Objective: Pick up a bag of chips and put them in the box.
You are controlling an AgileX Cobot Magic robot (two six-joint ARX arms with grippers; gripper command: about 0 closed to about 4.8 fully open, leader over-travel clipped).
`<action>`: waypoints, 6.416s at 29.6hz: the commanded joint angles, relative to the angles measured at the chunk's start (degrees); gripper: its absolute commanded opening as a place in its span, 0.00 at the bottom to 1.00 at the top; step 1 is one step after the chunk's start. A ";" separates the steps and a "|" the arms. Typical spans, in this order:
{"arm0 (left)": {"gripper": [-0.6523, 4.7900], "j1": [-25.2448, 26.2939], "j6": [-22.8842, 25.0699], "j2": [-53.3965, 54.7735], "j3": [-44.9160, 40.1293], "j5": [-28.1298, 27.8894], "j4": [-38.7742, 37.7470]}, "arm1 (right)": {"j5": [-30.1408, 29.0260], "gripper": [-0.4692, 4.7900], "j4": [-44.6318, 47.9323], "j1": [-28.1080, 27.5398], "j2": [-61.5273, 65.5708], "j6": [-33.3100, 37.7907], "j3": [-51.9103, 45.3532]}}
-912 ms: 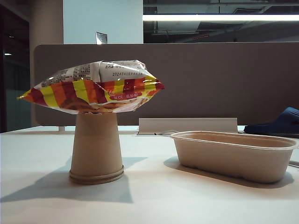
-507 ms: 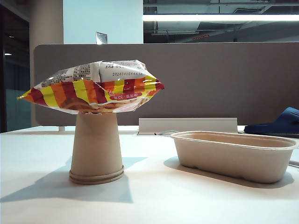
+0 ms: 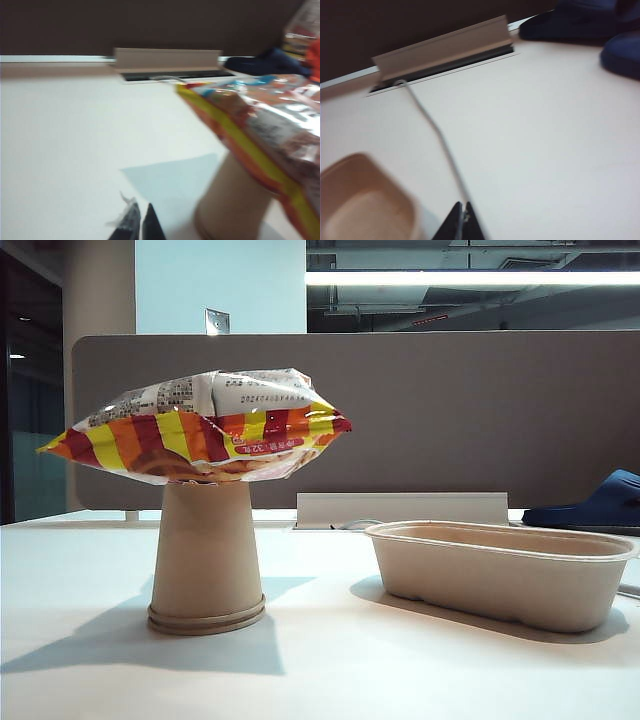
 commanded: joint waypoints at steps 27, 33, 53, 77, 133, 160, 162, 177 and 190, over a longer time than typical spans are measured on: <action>0.15 -0.09 -26.91 0.02 0.22 22.32 0.96 | -41.72 0.09 1.90 0.13 -0.02 10.67 0.13; 0.15 -0.09 -33.35 0.02 0.24 22.97 1.84 | -43.50 0.09 2.84 0.13 -0.02 10.64 0.22; 0.17 -0.09 -44.94 3.63 18.97 33.29 4.96 | -37.27 0.09 3.02 0.15 -0.02 10.93 7.98; 0.34 -0.09 -33.46 31.85 40.46 37.24 4.52 | -35.34 0.09 -4.17 0.13 1.73 12.44 16.52; 0.87 -13.75 -0.98 46.71 40.94 11.04 -26.67 | -23.93 0.09 0.61 30.47 51.89 2.21 36.50; 1.00 -2.56 -10.51 73.64 40.94 35.85 -2.38 | -23.91 0.09 1.31 30.49 51.98 2.23 36.50; 1.00 -2.56 -11.58 75.54 40.94 36.68 -0.11 | -23.91 0.09 1.75 30.49 52.04 2.23 36.50; 1.00 -5.66 -18.25 81.48 40.96 37.51 12.81 | -22.51 0.09 2.78 30.49 52.09 2.21 36.50; 1.00 -8.79 -19.28 85.09 41.00 36.02 14.58 | -22.43 0.09 2.75 30.49 52.48 2.23 36.48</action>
